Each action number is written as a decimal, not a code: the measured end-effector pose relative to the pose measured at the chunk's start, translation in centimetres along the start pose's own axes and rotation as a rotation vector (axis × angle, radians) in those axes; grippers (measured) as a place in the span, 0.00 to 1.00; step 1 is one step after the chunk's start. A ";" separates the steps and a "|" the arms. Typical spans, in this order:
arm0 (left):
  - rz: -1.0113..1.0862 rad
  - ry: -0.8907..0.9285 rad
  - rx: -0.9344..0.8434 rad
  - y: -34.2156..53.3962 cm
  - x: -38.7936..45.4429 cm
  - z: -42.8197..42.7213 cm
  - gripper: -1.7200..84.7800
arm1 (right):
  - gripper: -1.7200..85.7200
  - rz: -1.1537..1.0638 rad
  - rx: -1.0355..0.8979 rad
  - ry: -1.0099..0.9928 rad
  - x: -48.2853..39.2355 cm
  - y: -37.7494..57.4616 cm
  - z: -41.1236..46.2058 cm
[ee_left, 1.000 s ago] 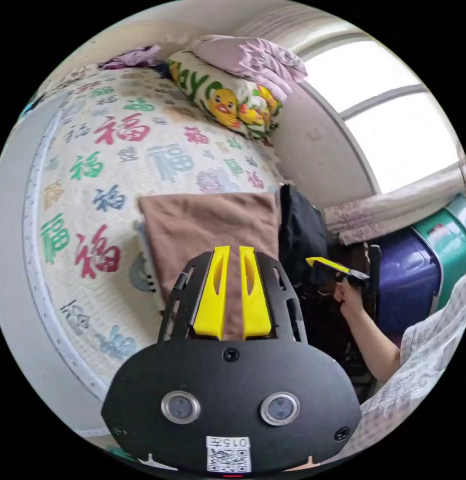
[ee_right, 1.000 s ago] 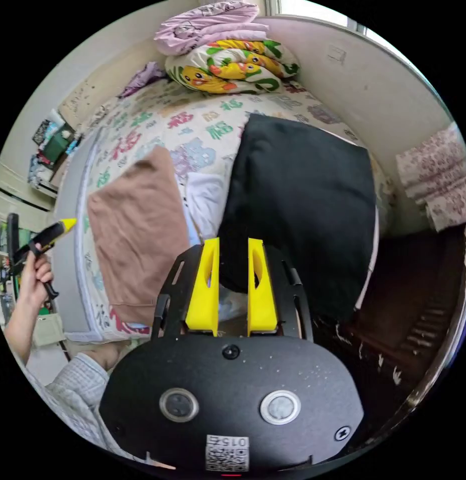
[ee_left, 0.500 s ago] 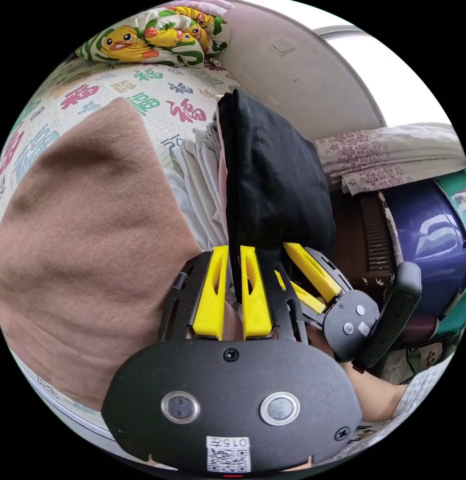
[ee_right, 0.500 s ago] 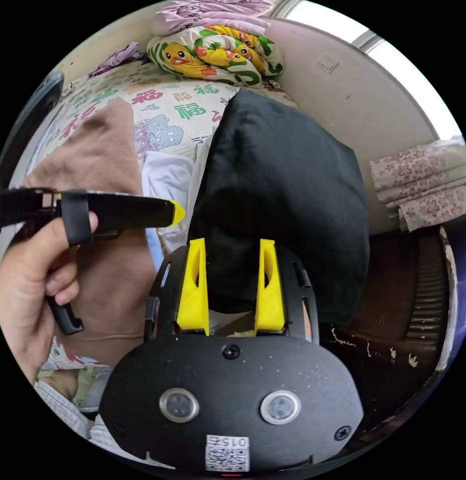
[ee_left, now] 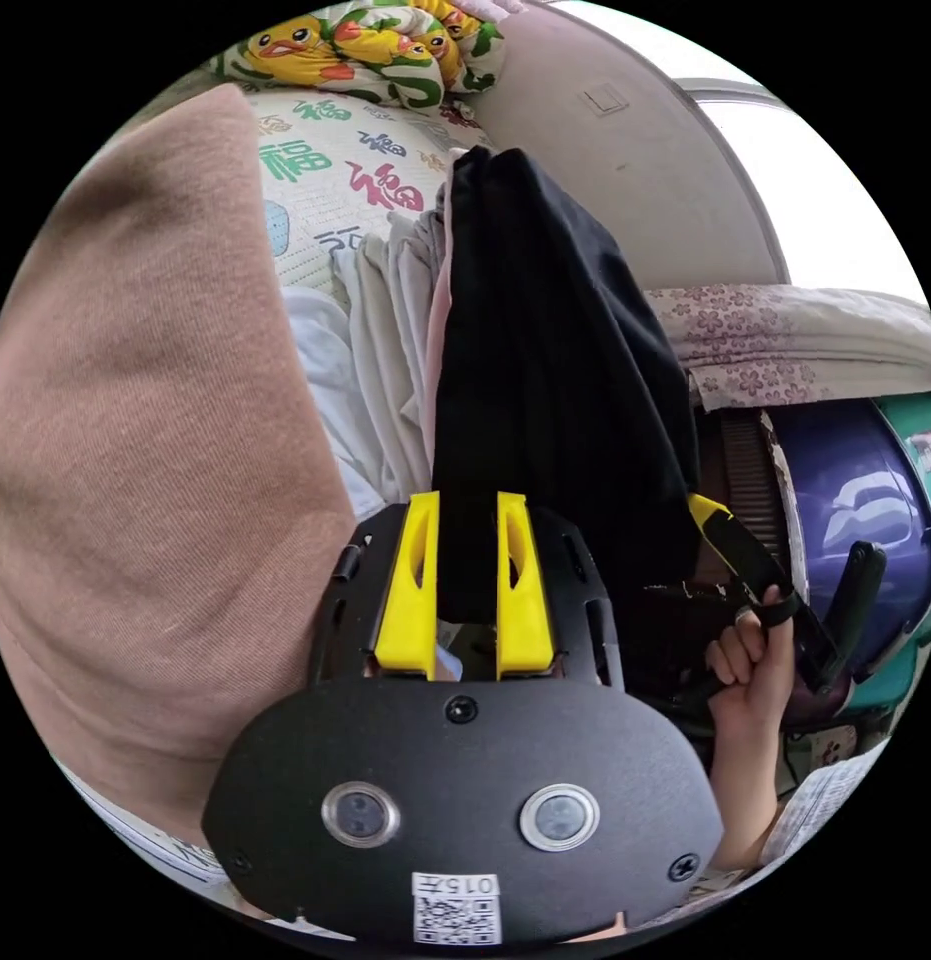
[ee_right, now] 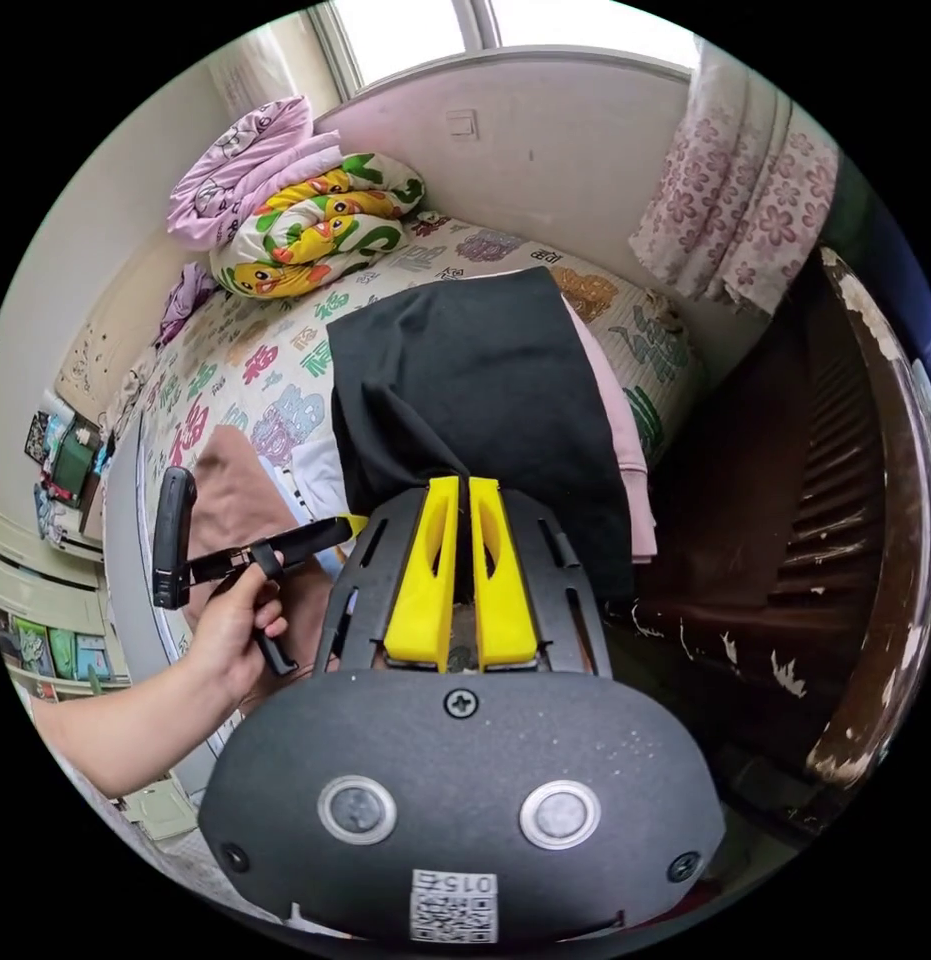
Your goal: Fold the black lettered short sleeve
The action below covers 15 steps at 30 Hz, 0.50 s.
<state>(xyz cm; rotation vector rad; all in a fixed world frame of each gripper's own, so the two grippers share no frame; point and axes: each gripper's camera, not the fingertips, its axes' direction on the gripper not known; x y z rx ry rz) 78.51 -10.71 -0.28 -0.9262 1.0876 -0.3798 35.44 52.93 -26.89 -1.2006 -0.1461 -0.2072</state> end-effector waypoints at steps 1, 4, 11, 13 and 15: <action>0.017 -0.046 0.012 0.3 0.3 -0.7 0.14 | 0.05 0.002 -0.002 -0.007 0.3 0.4 0.3; 0.077 -0.115 0.082 1.4 0.7 -1.9 0.17 | 0.05 0.010 0.002 -0.023 0.7 1.3 1.0; -0.063 0.180 0.013 3.9 -6.2 -4.0 0.08 | 0.04 0.023 0.006 -0.072 1.2 2.5 2.2; -0.070 0.249 0.030 5.0 -7.4 -5.6 0.05 | 0.04 0.008 0.005 -0.098 1.1 2.7 2.3; -0.052 0.317 0.069 6.4 -7.9 -7.9 0.03 | 0.04 -0.026 0.013 -0.131 0.8 2.7 2.0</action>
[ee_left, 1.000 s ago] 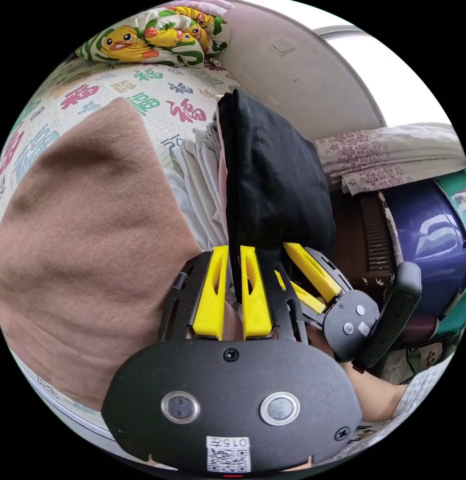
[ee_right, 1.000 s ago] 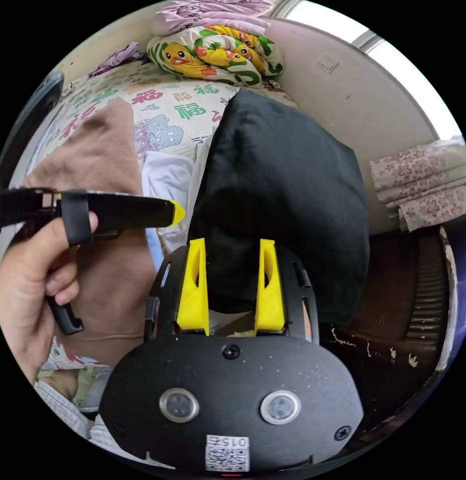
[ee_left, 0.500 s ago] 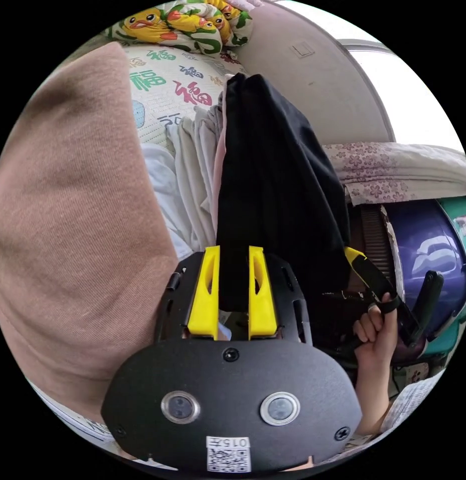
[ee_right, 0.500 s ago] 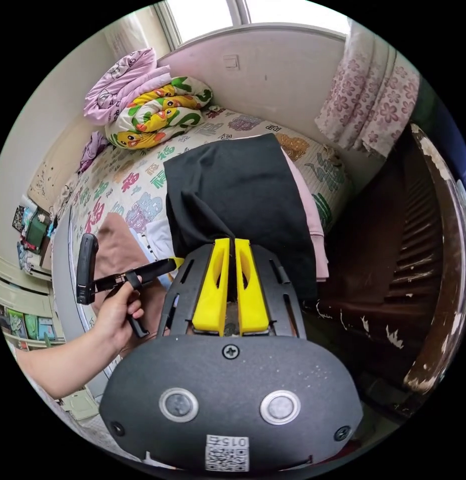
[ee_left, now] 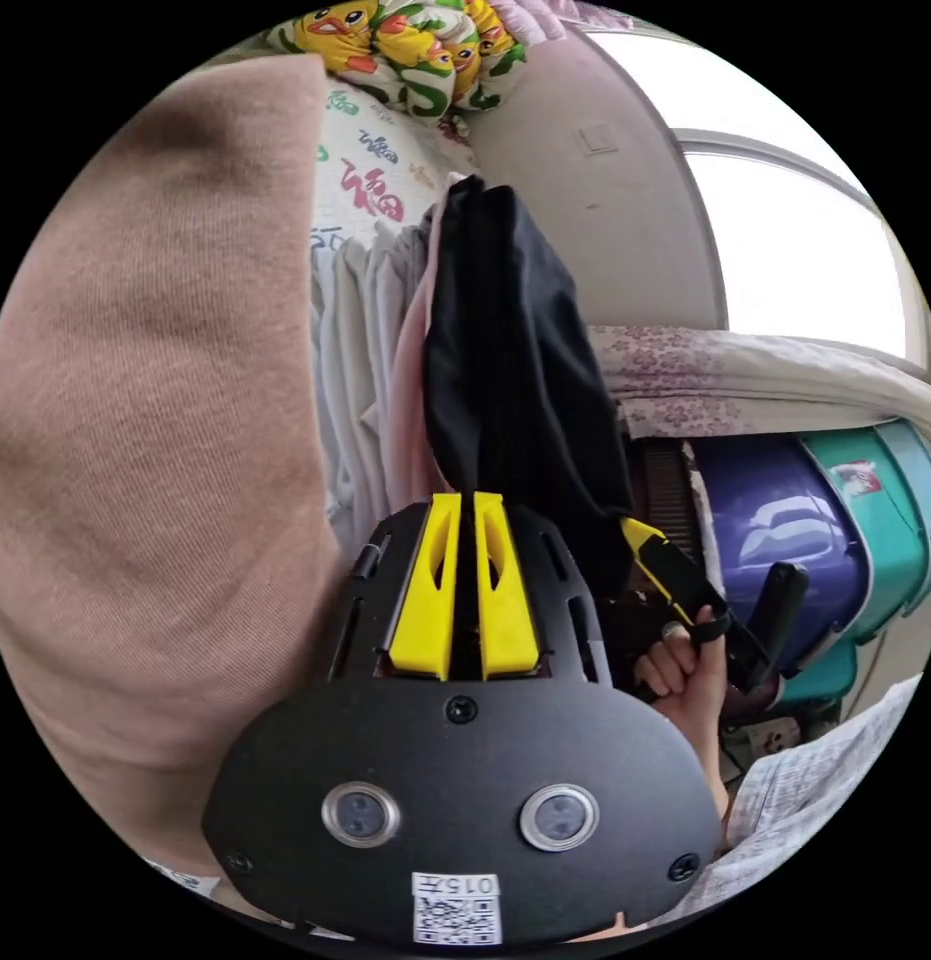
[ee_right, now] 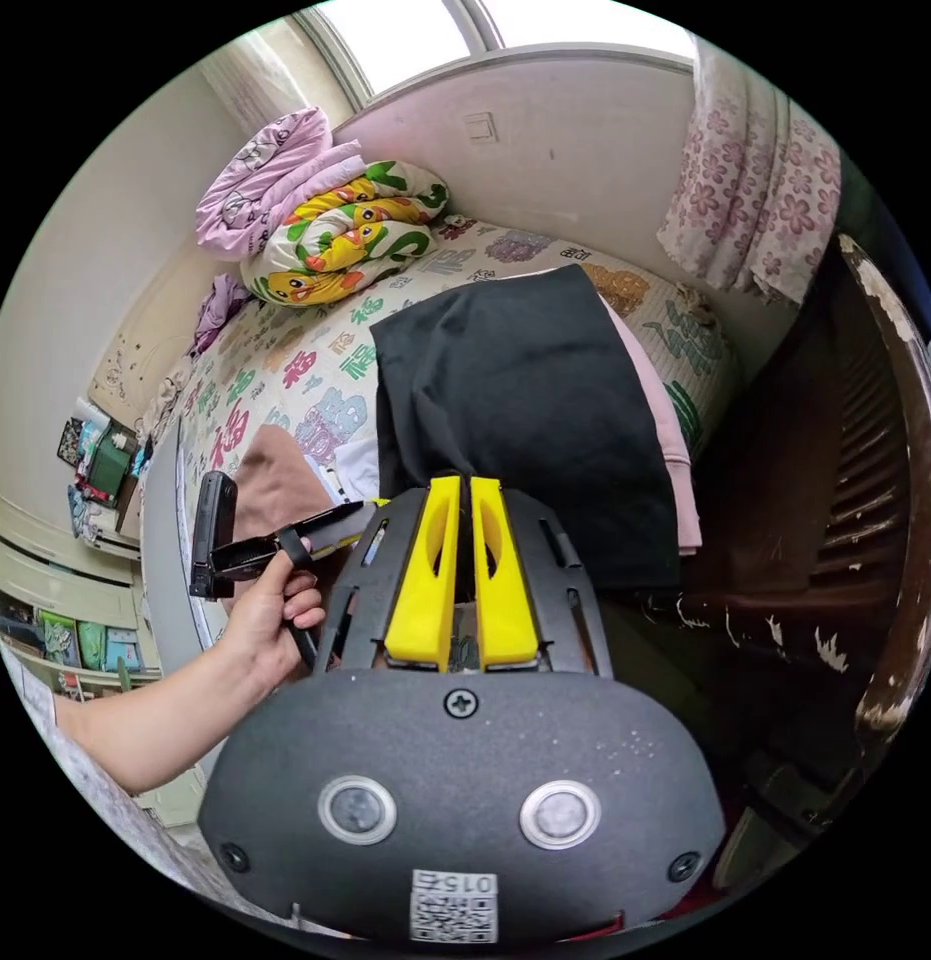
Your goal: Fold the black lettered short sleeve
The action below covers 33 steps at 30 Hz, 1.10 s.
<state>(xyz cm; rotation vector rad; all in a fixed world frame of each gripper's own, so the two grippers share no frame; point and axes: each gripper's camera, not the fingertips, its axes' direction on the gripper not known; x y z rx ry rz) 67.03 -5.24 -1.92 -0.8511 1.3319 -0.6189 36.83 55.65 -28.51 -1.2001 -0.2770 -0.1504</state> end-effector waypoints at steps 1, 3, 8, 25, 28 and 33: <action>0.028 0.046 0.025 0.8 0.5 -1.6 0.02 | 0.03 -0.022 0.003 -0.022 -0.4 0.0 -0.2; 0.068 0.132 0.066 2.1 1.5 -4.1 0.02 | 0.03 -0.054 0.007 -0.073 -1.0 -0.2 -0.6; 0.109 0.475 0.172 4.5 2.4 -12.6 0.01 | 0.03 -0.063 0.104 -0.270 -1.7 -1.6 -3.7; 0.164 0.631 0.514 34.8 -6.4 -68.3 0.01 | 0.02 -0.273 -0.268 -1.560 -35.0 1.2 -5.7; 0.028 0.476 0.628 43.3 -11.8 -78.8 0.01 | 0.02 -0.268 -0.417 -1.531 -44.3 4.5 -3.9; -0.151 0.370 0.785 52.2 -23.4 -95.6 0.01 | 0.02 -0.080 -0.408 -1.441 -54.8 2.7 -0.1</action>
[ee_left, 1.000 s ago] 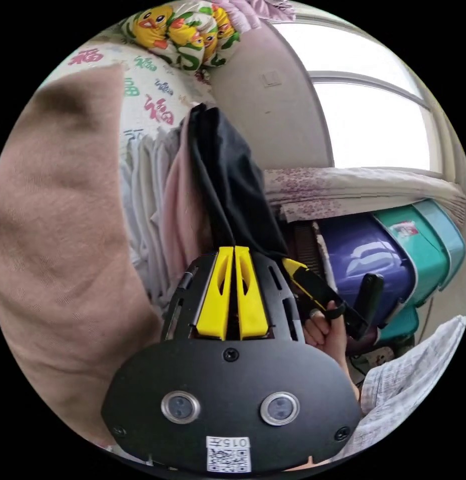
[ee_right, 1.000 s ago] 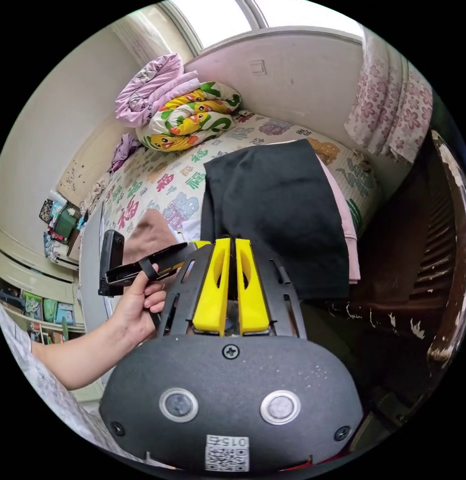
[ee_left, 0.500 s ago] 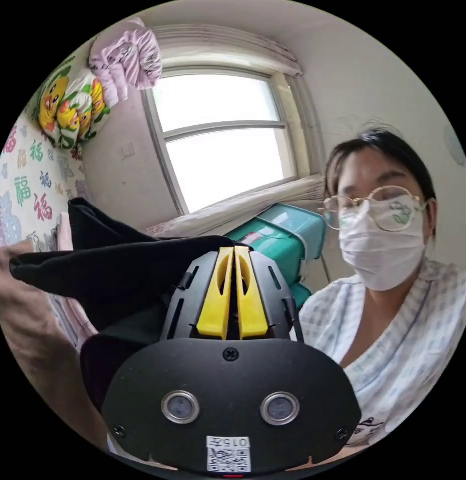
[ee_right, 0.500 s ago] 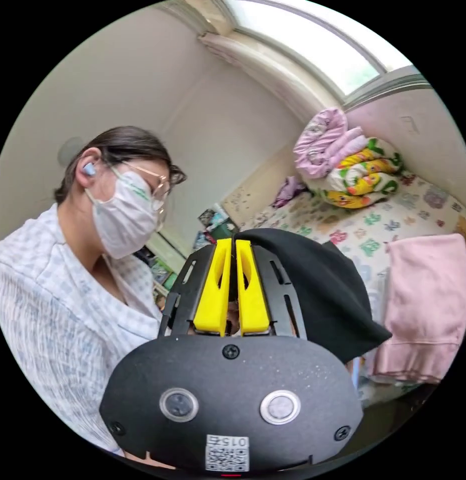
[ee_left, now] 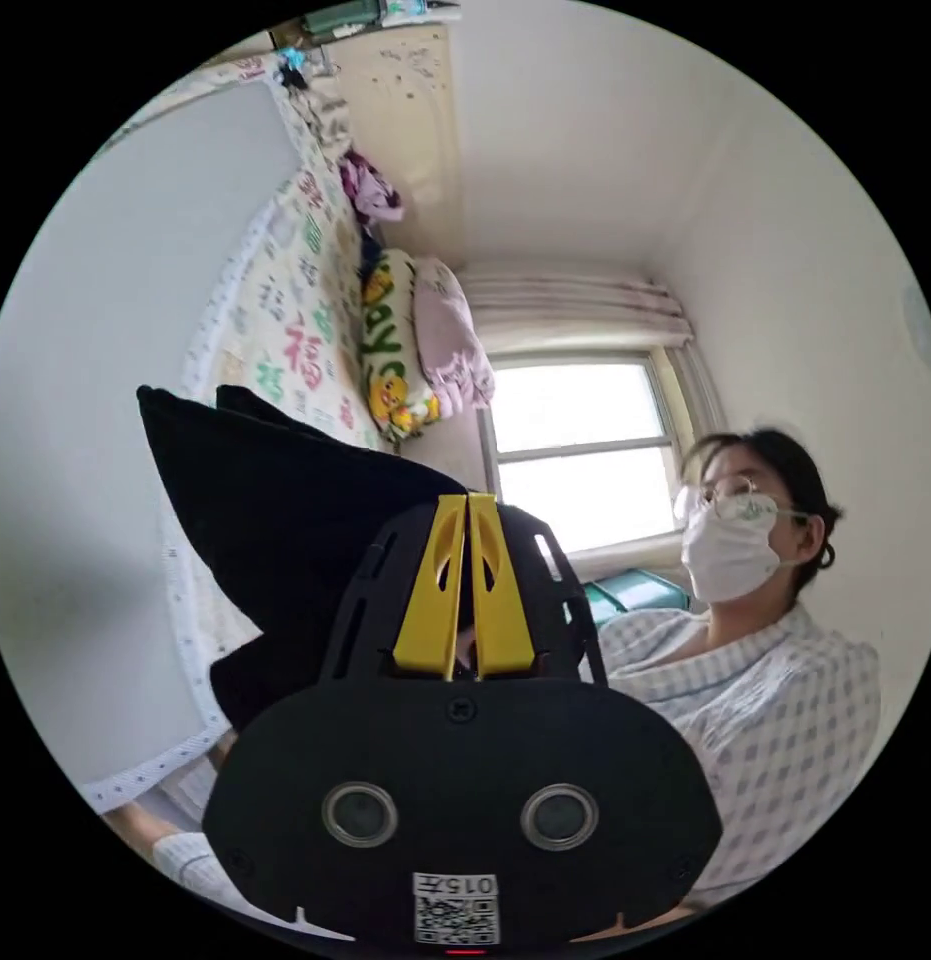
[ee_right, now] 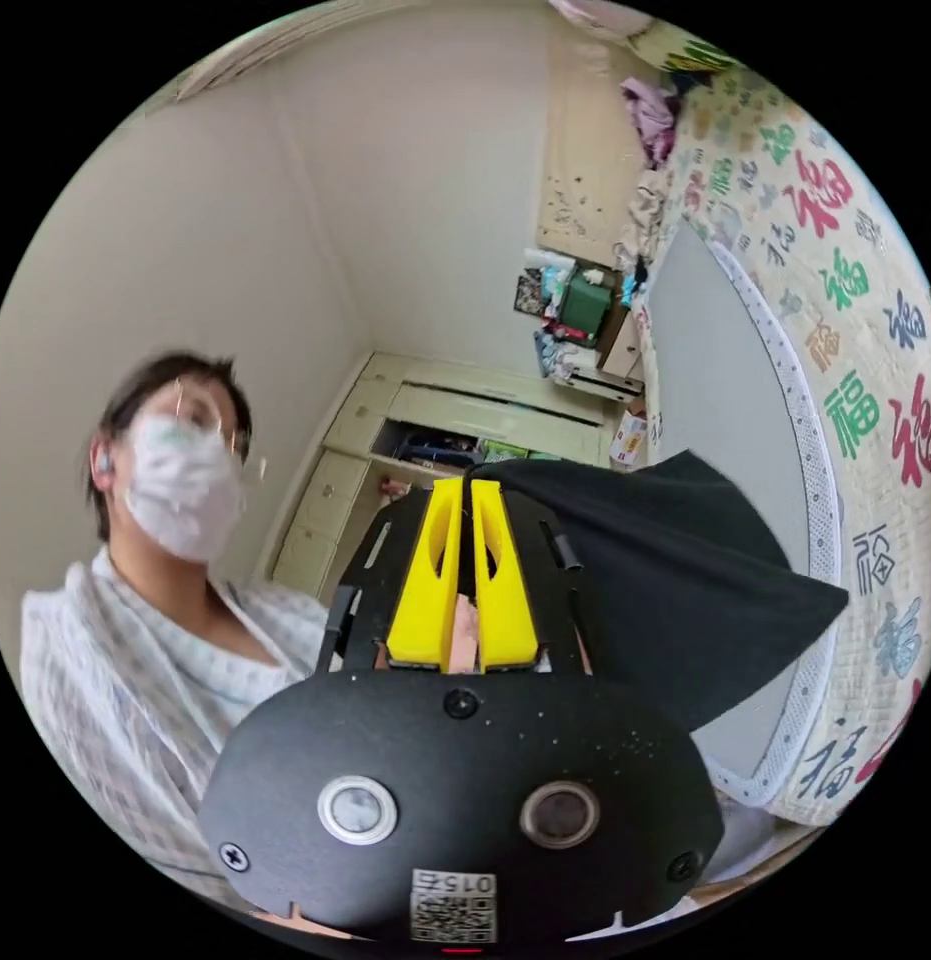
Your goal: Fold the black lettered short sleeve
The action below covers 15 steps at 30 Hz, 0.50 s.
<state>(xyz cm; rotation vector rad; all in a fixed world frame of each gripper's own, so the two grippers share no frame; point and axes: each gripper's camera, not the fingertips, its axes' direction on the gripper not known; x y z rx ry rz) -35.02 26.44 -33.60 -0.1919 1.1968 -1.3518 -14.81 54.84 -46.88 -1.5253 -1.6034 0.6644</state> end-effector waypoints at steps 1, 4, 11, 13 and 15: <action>-0.040 -0.025 0.053 -2.9 -1.0 -4.8 0.01 | 0.02 0.008 0.058 0.060 -0.3 -2.5 1.5; -0.070 -0.066 0.171 -10.8 -1.6 -16.1 0.01 | 0.02 -0.008 0.178 0.150 -3.5 -10.0 5.2; 0.180 -0.063 0.302 -21.5 8.0 -34.4 0.01 | 0.02 -0.208 0.265 0.257 -20.4 -21.0 12.3; 0.221 -0.016 0.302 -21.2 8.8 -37.0 0.01 | 0.02 -0.264 0.263 0.285 -25.7 -21.7 13.6; 0.214 0.000 0.309 -20.3 8.1 -39.4 0.01 | 0.02 -0.243 0.240 0.285 -27.5 -21.7 13.7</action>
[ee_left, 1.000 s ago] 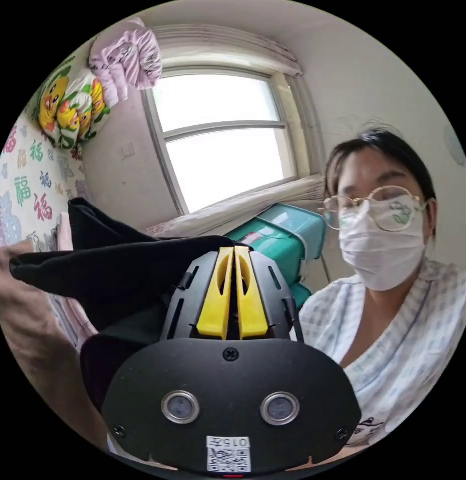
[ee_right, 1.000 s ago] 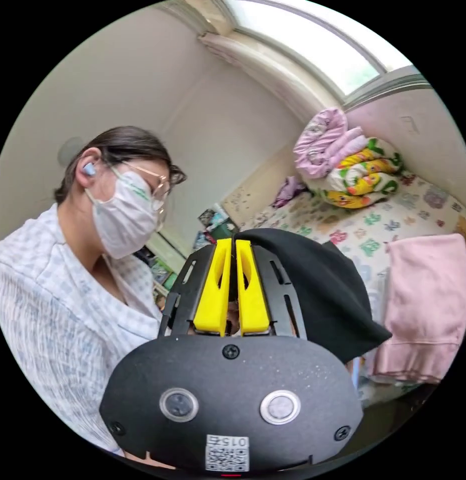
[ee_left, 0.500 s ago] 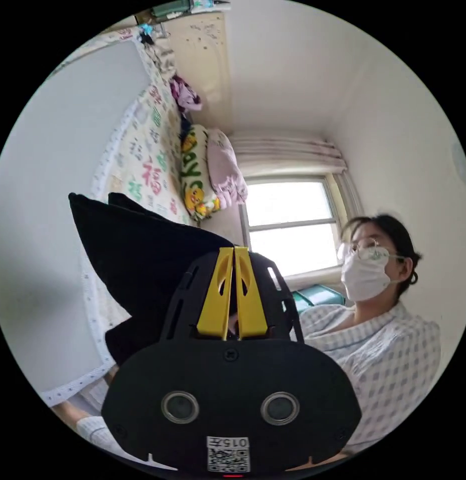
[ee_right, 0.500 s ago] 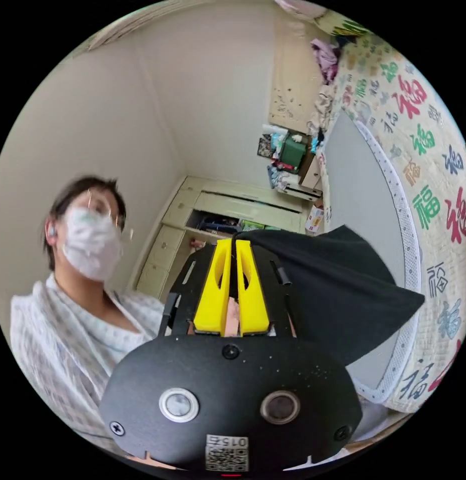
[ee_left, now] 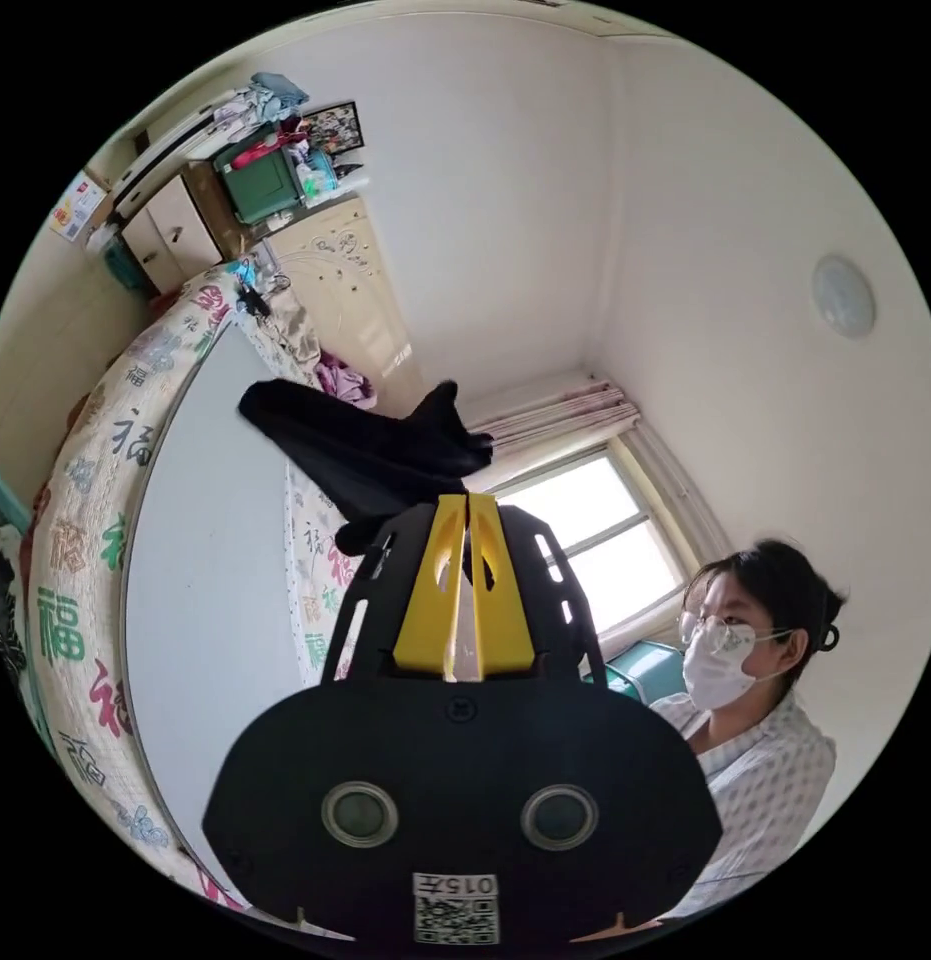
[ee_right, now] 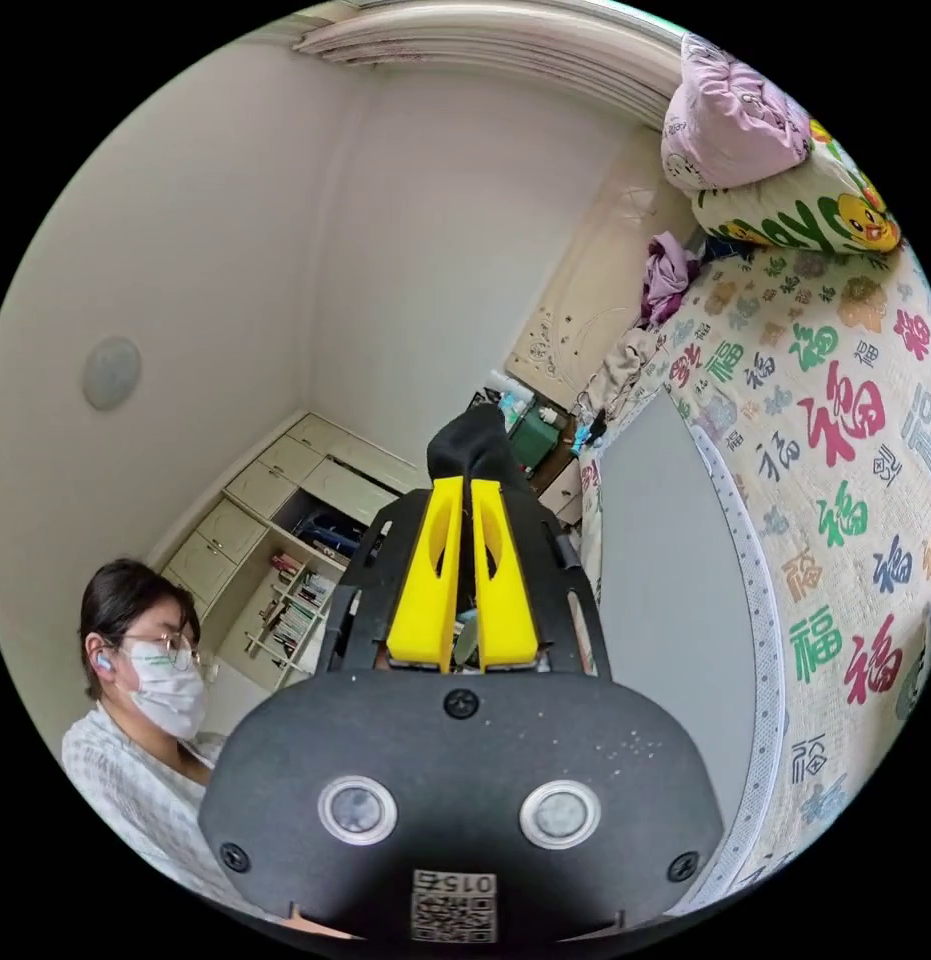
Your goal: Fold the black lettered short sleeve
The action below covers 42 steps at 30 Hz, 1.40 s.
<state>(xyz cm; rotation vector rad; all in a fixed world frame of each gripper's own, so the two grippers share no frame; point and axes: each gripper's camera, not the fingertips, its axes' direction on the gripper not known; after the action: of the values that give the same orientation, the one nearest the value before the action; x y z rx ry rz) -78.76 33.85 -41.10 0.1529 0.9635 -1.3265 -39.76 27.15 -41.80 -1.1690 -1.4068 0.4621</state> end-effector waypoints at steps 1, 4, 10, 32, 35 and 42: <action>-0.014 -0.039 -0.016 0.7 -0.9 -1.4 0.01 | 0.02 0.026 -0.031 0.034 -0.6 0.2 -0.2; -0.102 -0.127 -0.065 4.2 -4.5 -3.8 0.01 | 0.02 0.122 -0.129 0.170 -0.6 2.0 -1.3; -0.439 -0.376 -0.197 17.4 -13.5 -8.0 0.01 | 0.02 0.444 -0.312 0.539 3.0 9.1 -6.6; -0.153 -1.068 -0.482 17.7 -9.1 4.5 0.11 | 0.10 -0.127 -0.852 0.920 -19.4 -14.0 6.9; 0.039 -1.011 -0.565 14.7 -10.1 14.0 0.13 | 0.14 -0.303 -0.907 0.776 -22.0 -17.5 16.4; 0.199 -1.092 -0.806 14.0 -15.4 25.9 0.16 | 0.18 -0.487 -1.033 0.869 -24.6 -20.9 30.3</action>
<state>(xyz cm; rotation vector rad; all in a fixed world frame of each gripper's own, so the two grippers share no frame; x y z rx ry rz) -52.65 33.91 -20.56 -0.9762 0.4317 -0.5735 -79.78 8.41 -44.10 -1.4577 -1.0371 -1.1343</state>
